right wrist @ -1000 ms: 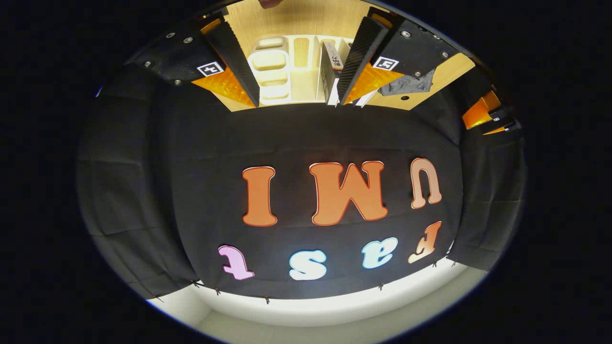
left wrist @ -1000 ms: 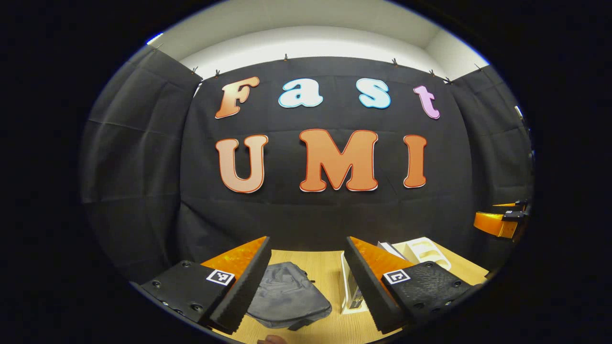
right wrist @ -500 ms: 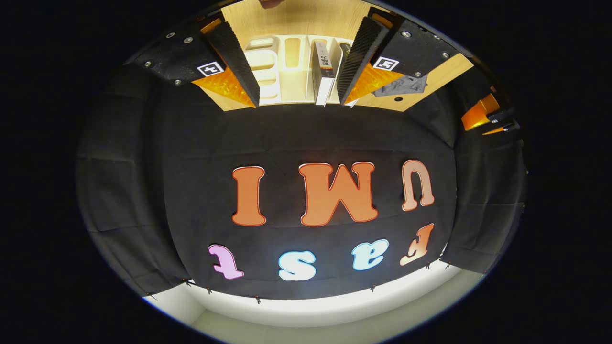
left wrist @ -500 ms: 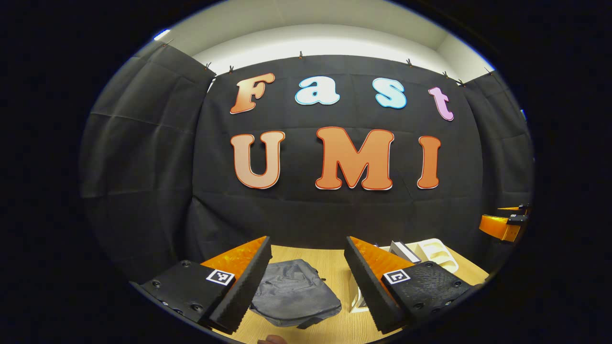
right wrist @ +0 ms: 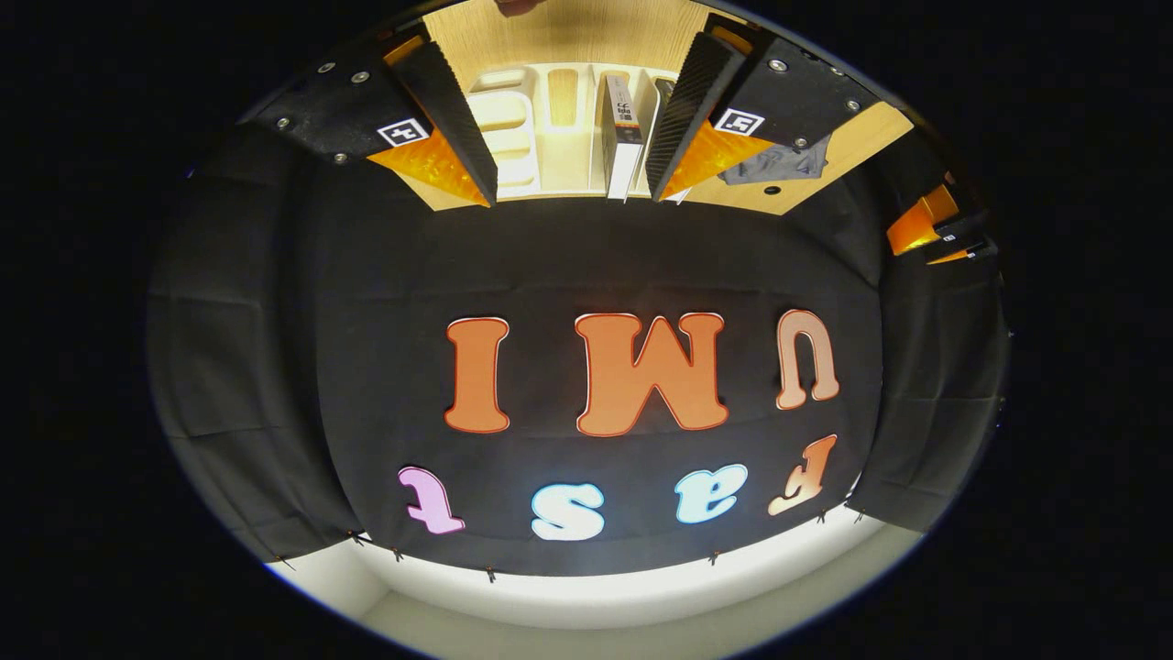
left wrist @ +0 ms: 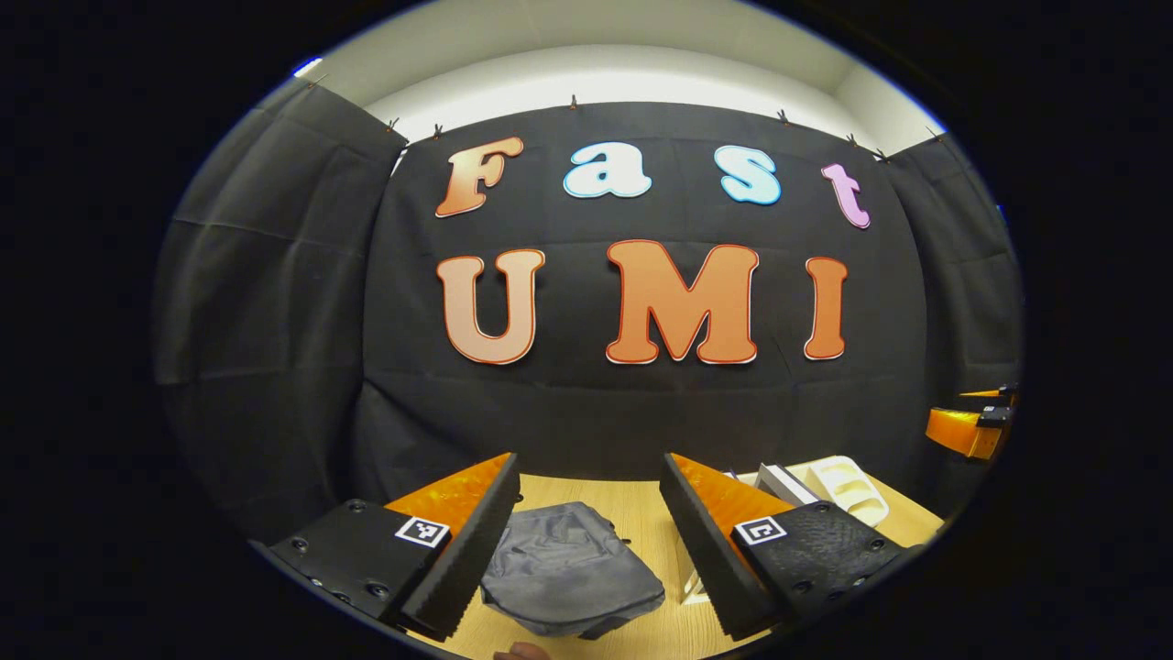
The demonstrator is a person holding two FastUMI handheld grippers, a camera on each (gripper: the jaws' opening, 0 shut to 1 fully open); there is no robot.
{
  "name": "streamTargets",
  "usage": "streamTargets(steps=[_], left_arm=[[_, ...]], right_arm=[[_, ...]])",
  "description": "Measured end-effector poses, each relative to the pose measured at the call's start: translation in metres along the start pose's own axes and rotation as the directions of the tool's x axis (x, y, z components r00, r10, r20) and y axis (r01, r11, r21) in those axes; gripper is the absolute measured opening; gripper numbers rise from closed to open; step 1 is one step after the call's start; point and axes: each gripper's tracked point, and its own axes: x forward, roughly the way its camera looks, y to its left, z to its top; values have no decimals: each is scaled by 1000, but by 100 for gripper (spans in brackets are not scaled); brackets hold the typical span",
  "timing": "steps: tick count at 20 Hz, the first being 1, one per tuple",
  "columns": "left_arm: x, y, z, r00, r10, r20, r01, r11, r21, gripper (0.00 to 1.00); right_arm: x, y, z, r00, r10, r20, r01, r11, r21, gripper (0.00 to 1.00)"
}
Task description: Open the schoolbag, grab two books from the bookshelf and put them into the schoolbag.
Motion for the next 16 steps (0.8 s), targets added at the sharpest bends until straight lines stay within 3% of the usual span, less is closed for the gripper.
streamTargets(steps=[4, 7, 13, 16], left_arm=[[9, 1, 0, 1000, -19, -6, 19, 999, 28, 97], [17, 6, 0, 999, -40, -20, 42, 990, 137, 97], [27, 11, -22, 993, -79, -86, 103, 938, 332, 100], [29, 11, -46, 989, -78, -123, 124, 896, 427, 100]], right_arm=[[3, -3, 0, 1000, -12, 2, 12, 1000, 12, 97], [3, -11, -2, 1000, -31, -1, 31, 1000, 4, 97], [5, -19, -27, 997, -46, -61, 47, 999, 12, 97], [6, -22, -39, 995, -55, -86, 57, 998, 20, 97]])
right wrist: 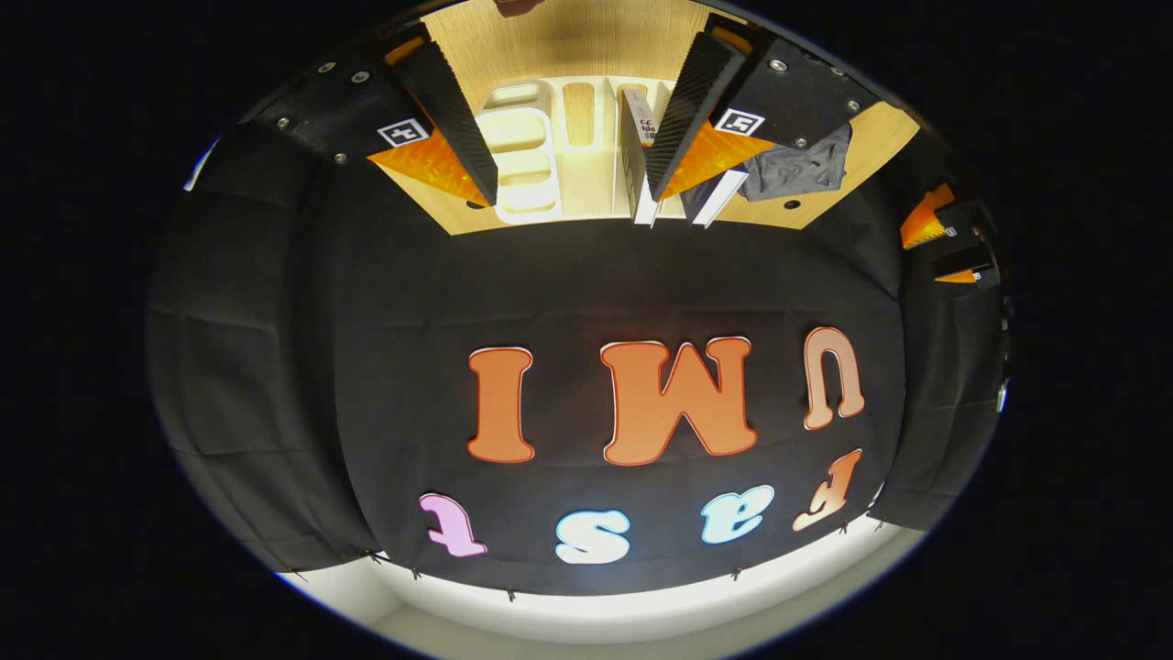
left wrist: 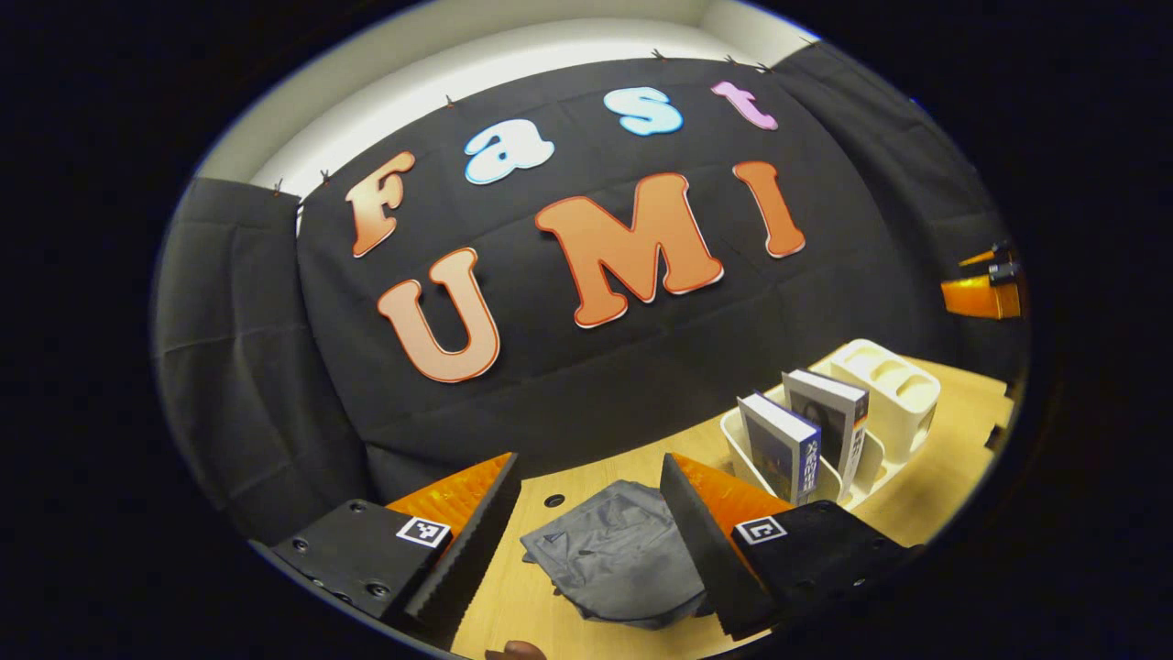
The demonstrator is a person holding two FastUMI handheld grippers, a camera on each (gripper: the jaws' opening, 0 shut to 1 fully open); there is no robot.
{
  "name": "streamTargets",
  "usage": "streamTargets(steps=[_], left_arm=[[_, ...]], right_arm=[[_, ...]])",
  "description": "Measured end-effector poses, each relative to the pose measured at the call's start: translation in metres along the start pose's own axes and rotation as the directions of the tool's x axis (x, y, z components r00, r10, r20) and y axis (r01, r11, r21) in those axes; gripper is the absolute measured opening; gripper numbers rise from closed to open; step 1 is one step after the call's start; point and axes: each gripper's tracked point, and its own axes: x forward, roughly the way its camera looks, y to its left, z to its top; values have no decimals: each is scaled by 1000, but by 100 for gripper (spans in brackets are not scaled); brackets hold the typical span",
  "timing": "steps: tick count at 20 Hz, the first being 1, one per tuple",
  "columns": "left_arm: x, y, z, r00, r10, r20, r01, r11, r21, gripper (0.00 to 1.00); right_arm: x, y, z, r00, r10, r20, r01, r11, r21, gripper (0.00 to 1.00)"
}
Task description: Open the schoolbag, grab two books from the bookshelf and put them into the schoolbag.
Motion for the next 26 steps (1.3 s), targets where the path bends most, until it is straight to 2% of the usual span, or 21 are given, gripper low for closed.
streamTargets(steps=[3, 5, 8, 12, 15, 19, 22, 26], left_arm=[[3, -20, -26, 998, -45, -41, 49, 993, 111, 97], [3, -41, -55, 990, -98, -104, 112, 983, 145, 97], [3, -65, -86, 977, -140, -162, 168, 970, 178, 98], [7, -101, -141, 949, -190, -252, 256, 930, 264, 97], [16, -115, -175, 936, -196, -292, 290, 901, 323, 98], [32, -135, -224, 904, -204, -375, 348, 861, 370, 97], [45, -140, -248, 883, -193, -428, 367, 853, 372, 97], [57, -141, -256, 874, -178, -452, 373, 842, 390, 97]], right_arm=[[3, -6, -15, 999, -14, -33, 15, 1000, 7, 97], [3, -10, -26, 998, -23, -57, 24, 1000, 14, 97], [3, -16, -39, 995, -41, -90, 41, 999, 5, 97], [-3, -31, -58, 988, -76, -137, 75, 997, -14, 97], [-7, -40, -68, 981, -101, -165, 98, 995, -23, 97], [-14, -58, -79, 968, -145, -205, 141, 989, -34, 97], [-17, -65, -85, 960, -164, -228, 160, 986, -38, 97], [-17, -67, -92, 953, -175, -249, 169, 985, -46, 98]])
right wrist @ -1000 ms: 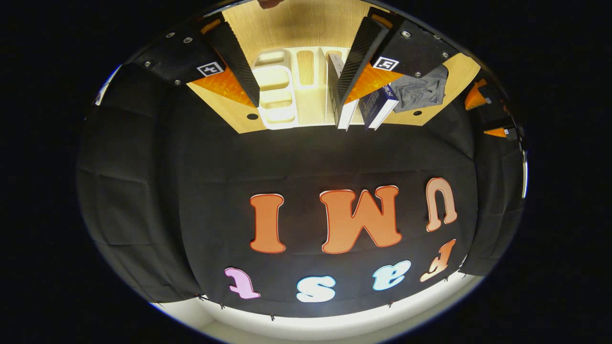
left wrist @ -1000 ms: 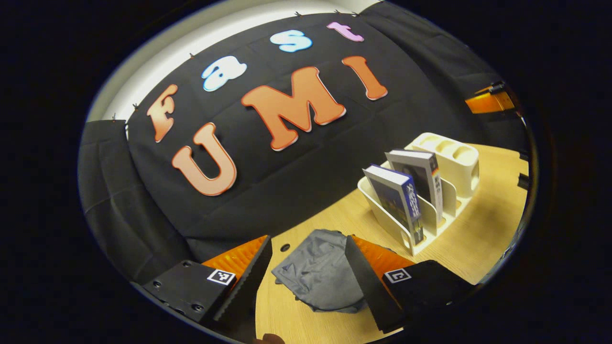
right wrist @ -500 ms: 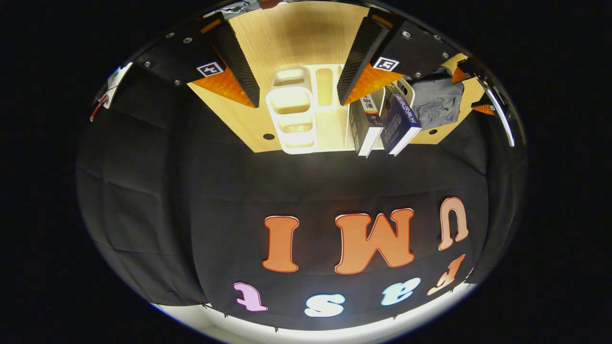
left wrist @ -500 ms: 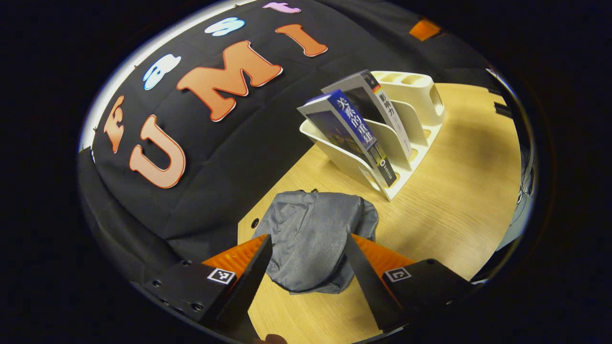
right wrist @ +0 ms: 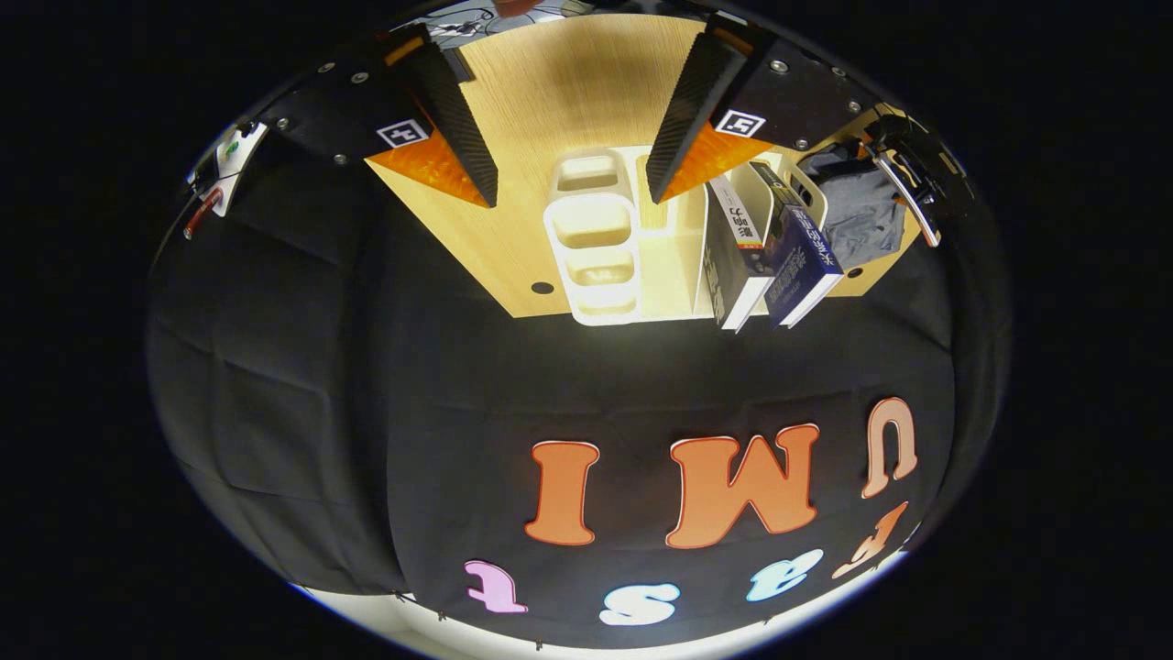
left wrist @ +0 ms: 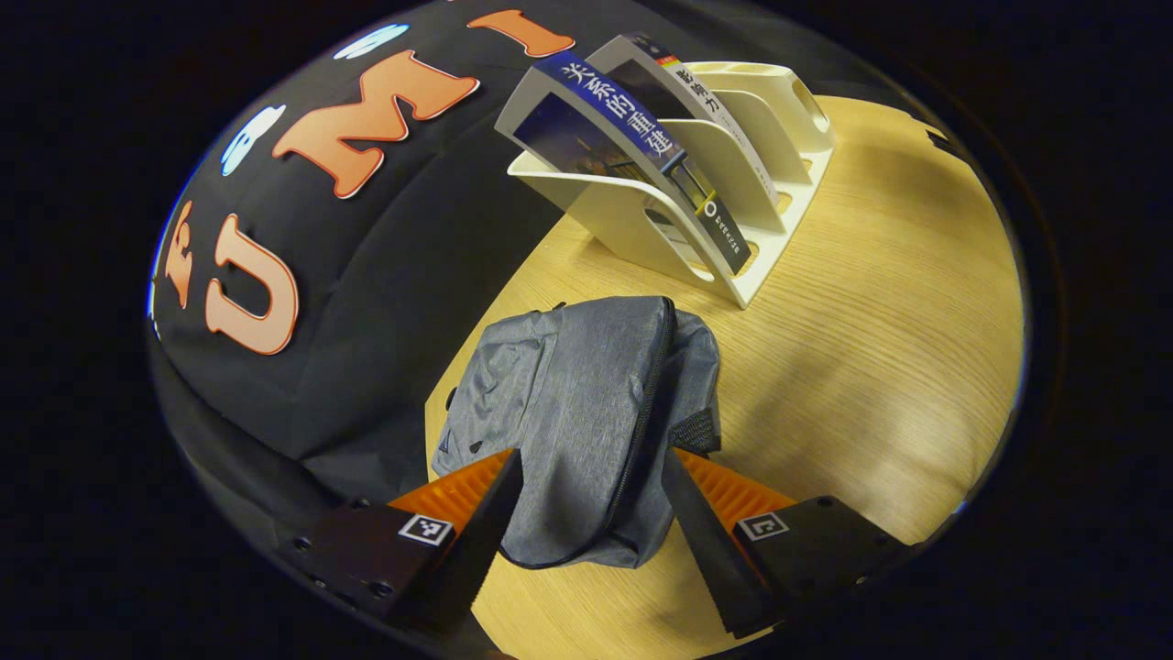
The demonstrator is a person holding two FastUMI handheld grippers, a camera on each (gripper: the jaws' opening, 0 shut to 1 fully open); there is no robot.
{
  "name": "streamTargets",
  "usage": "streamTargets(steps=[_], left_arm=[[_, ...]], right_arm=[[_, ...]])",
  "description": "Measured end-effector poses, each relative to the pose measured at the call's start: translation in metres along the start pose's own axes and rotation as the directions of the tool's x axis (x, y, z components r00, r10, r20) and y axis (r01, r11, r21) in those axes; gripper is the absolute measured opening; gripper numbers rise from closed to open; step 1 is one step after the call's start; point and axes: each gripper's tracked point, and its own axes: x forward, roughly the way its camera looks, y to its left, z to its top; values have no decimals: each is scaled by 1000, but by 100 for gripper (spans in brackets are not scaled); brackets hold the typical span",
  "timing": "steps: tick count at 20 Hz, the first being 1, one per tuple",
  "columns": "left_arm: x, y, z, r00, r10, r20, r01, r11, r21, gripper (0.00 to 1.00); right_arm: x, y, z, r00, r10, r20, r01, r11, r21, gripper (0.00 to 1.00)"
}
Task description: Open the schoolbag, grab two books from the bookshelf and put them into the schoolbag.
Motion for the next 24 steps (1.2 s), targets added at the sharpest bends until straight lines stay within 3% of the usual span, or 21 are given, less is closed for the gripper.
streamTargets(steps=[3, 4, 8, 9, 11, 13, 19, 24], left_arm=[[7, 3, 2, 1000, -4, -3, 4, 1000, 18, 93], [9, 1, 2, 1000, -14, -8, 14, 1000, 18, 77], [8, -3, 1, 999, -30, -25, 31, 999, 25, 38], [10, -6, -1, 998, -43, -39, 44, 999, 32, 22], [12, -4, 2, 998, -57, -40, 59, 998, 35, 8], [9, -1, 3, 996, -81, -40, 82, 996, 30, 3], [1, 22, 13, 974, -220, -58, 224, 972, 66, 1], [-12, 82, 33, 980, -197, -19, 198, 978, 71, 1]], right_arm=[[3, 3, -6, 1000, 2, -17, -2, 1000, 2, 98], [4, 2, -6, 1000, 2, -24, -2, 1000, 4, 98], [9, 6, -1, 1000, 13, -19, -13, 1000, 18, 98], [10, 7, 0, 1000, 12, -19, -11, 1000, 28, 98], [11, 10, 4, 1000, 18, -17, -17, 998, 58, 98], [10, 14, 6, 999, 30, -11, -29, 996, 83, 98], [15, 30, 7, 999, 37, -10, -36, 997, 64, 98], [24, 36, 8, 999, 34, -13, -32, 994, 107, 97]])
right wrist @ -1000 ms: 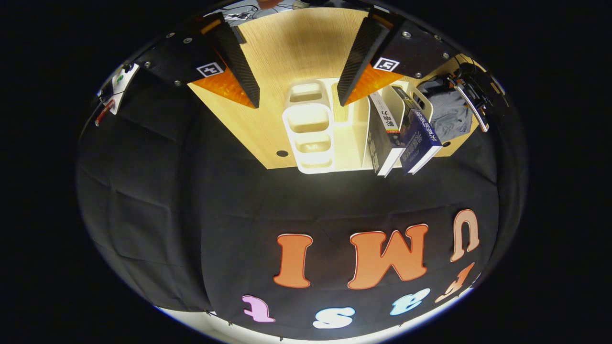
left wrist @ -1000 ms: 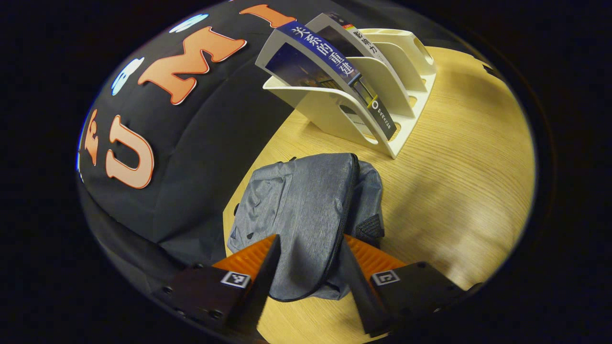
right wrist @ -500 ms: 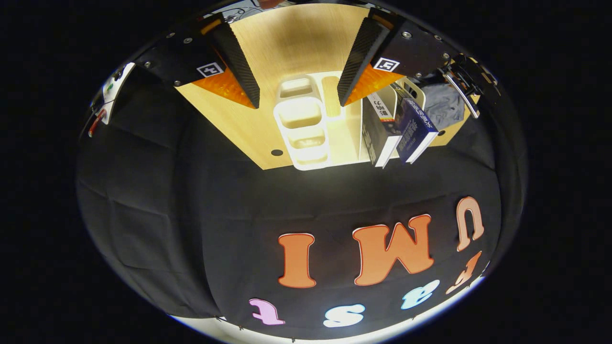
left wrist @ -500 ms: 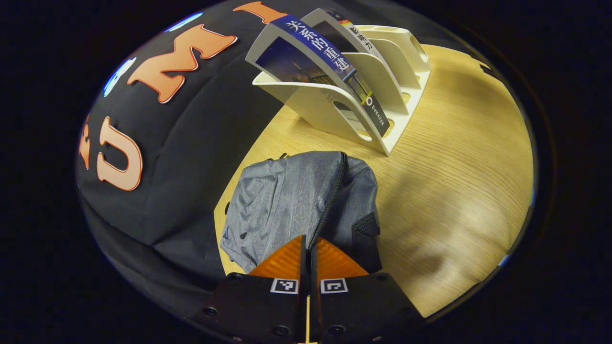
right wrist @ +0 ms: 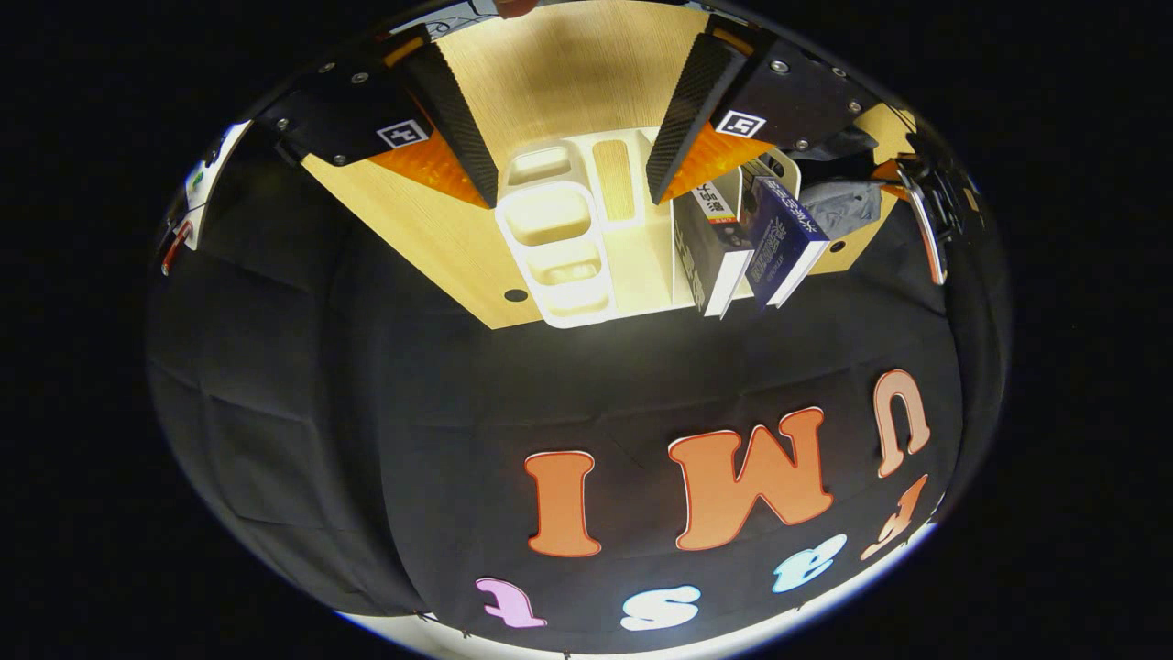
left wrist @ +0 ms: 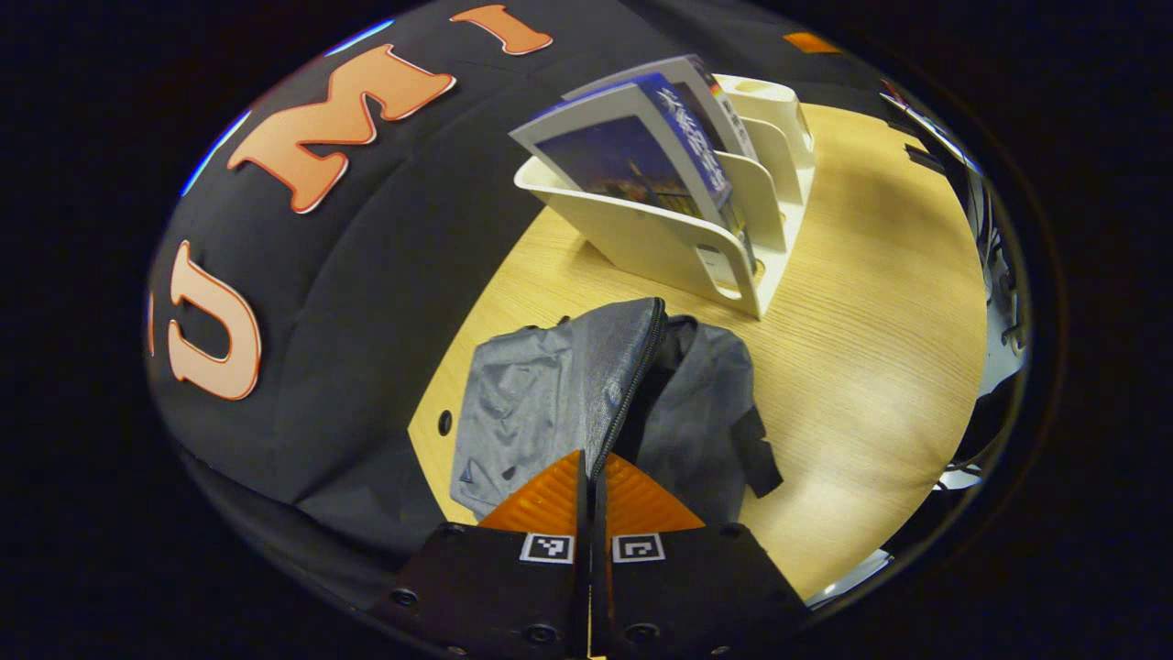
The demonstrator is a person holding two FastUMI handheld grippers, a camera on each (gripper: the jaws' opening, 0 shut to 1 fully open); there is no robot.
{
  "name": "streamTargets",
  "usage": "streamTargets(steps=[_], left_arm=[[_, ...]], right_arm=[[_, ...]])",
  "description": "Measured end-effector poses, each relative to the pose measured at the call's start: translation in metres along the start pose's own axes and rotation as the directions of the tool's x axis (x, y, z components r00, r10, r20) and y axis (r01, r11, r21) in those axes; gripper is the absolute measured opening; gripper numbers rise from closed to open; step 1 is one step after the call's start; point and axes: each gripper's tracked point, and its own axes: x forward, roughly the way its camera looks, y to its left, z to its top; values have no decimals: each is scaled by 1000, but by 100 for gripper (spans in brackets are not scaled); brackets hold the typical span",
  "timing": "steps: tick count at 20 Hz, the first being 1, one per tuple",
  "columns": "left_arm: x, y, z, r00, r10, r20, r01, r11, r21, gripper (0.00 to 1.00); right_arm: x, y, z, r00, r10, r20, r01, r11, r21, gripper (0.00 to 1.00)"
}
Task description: Open the schoolbag, grab two books from the bookshelf and put them into the schoolbag.
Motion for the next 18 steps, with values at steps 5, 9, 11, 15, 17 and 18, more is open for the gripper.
streamTargets(steps=[5, 9, 11, 15, 17, 18], left_arm=[[-13, 64, 16, 999, 35, 31, -33, 998, -45, 1], [-17, 114, 32, 995, 82, 58, -78, 995, -66, 1], [-21, 136, 40, 992, 102, 69, -98, 993, -67, 1], [-24, 153, 45, 990, 104, 92, -95, 991, -97, 1], [-24, 157, 47, 990, 95, 103, -85, 992, -95, 1], [-23, 160, 48, 990, 94, 108, -84, 992, -90, 1]], right_arm=[[-4, 1, 5, 1000, -29, 11, 29, 999, 40, 97], [-10, -1, 5, 998, -61, 13, 59, 995, 78, 98], [-14, -2, 6, 997, -78, 21, 76, 993, 91, 98], [-24, -5, 6, 992, -119, 33, 116, 990, 83, 98], [-28, -6, 7, 990, -133, 36, 130, 988, 83, 98], [-30, -4, 9, 990, -138, 38, 134, 987, 86, 97]])
